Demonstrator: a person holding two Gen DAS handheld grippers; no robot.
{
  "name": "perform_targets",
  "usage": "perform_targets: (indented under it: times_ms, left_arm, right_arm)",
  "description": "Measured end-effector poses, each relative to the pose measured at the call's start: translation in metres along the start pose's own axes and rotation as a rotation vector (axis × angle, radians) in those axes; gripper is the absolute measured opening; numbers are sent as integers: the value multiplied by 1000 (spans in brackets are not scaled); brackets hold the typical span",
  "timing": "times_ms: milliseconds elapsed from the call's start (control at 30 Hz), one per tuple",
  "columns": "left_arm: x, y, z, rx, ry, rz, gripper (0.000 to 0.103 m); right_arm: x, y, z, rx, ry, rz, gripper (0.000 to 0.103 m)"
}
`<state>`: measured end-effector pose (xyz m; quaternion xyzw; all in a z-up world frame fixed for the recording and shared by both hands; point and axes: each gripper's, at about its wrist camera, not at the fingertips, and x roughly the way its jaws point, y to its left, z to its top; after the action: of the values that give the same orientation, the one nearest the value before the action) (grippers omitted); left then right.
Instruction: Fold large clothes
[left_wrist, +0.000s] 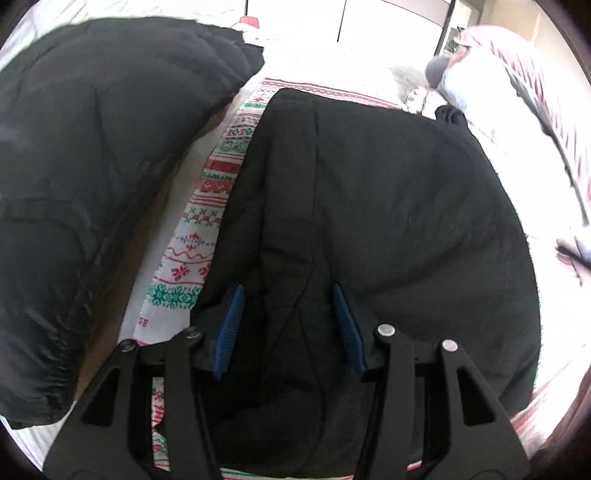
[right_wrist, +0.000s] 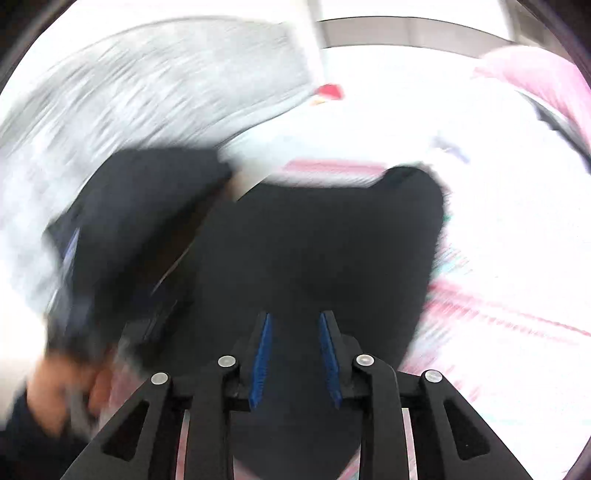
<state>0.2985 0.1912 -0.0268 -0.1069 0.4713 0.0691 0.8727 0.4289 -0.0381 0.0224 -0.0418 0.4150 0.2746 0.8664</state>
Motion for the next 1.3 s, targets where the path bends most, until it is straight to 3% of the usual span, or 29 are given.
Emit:
perform_targets:
  times_ms: [233,333,433,467,700,733,800,900,1000,1067,1133,1233,1300]
  left_arm:
    - [9,-5,8,21,14,6,52]
    - [13,-6,10,30,19,7,52]
    - [18,-9,14,37,20,4,53]
    - [19,-9,14,41,20,6,53]
    - [19,-7,11,38,31,-4,53]
    - [19,-6,12,36,31,-5,53]
    - [17,-5,12,32,31,-8,53]
    - [18,-3,13,29,30,-9,53]
    - [18,-3,12,29,26,-11,53]
    - [17,-3,12,30,24,-14,53]
    - [16,-2,11,31,17,-11,53]
    - [17,0,11,30,14,1,54]
    - [15,-1,11,34,14,-2,54]
  right_arm:
    - [93,-96,106,260,111,-59,28]
    - [135,-109,120,280,182,-94,28]
    - [194,-105,117,258,325,-157,28]
    - [205,-100,110,243,306,-188,28]
    - [186,-93,122,219,274,-228,29]
    - [183,-106,121,229,253,-224,30]
    - [156,-74,127,176,184,-160,31]
    - [134,-6,131,11,170,-14,31]
    - [144,63,122,-149,237,90,31]
    - [173,85,112,-192,312,73,31]
    - [225,90,90,-218,404,-50,31]
    - [232,67,82,-75,366,33,31]
    - [228,60,79,-54,357,60,31]
